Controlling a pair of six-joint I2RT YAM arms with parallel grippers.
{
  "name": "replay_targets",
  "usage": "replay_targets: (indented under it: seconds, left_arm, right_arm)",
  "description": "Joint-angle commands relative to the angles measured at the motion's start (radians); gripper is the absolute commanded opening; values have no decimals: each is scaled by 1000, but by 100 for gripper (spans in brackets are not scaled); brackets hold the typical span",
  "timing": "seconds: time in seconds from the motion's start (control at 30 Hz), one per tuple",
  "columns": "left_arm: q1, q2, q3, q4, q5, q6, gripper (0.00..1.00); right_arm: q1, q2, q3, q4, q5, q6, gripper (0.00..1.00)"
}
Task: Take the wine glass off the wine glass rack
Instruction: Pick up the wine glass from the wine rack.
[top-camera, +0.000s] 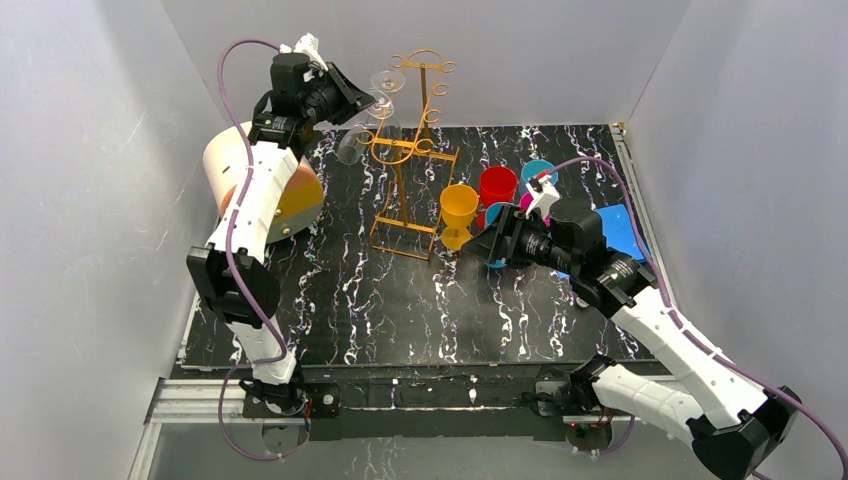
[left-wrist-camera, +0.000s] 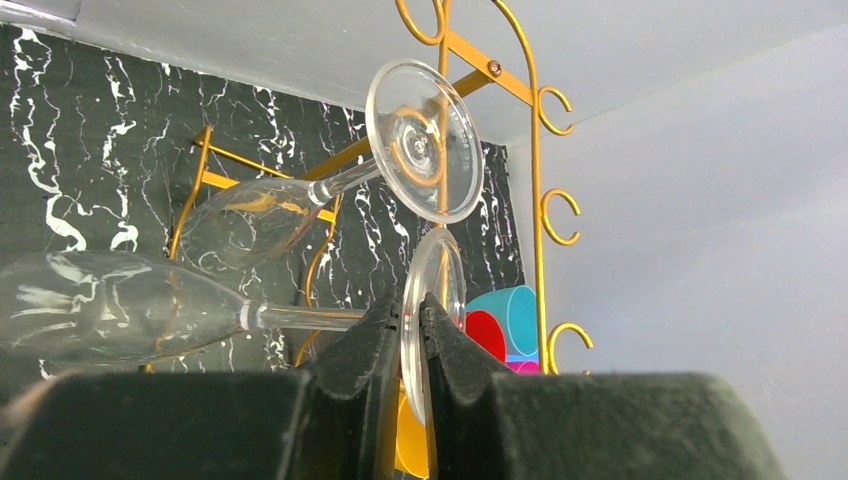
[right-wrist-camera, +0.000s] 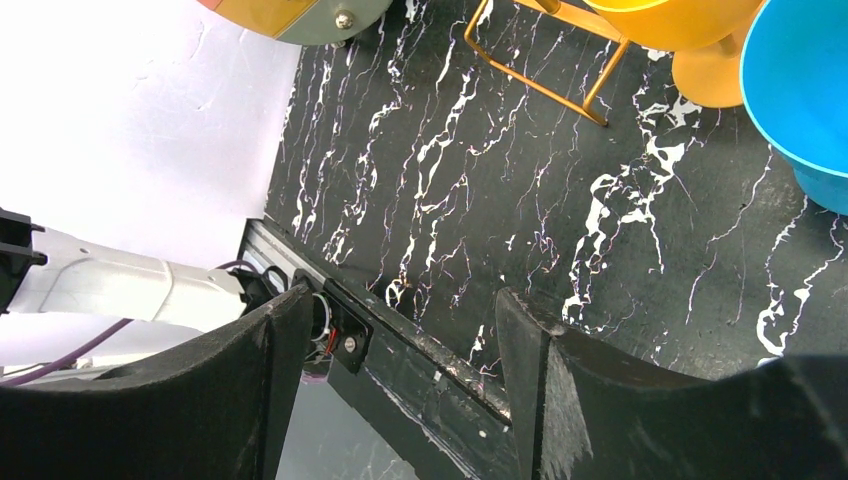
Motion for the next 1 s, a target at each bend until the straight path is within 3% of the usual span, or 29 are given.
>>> replay_targets:
  seconds: [0.0, 0.3, 0.67, 0.97]
  left_arm:
    - [14, -15, 67, -19, -14, -22, 0]
    - [18, -24, 68, -15, -55, -14, 0]
    - [71, -53, -18, 226, 102, -269, 0]
    - [77, -58, 19, 134, 67, -217, 0]
  right_arm:
    - [-3, -14, 14, 17, 10, 12, 75]
    - [-3, -11, 14, 7, 13, 16, 75]
    - [-2, -18, 17, -6, 22, 16, 75]
    - [-2, -31, 12, -5, 32, 16, 76]
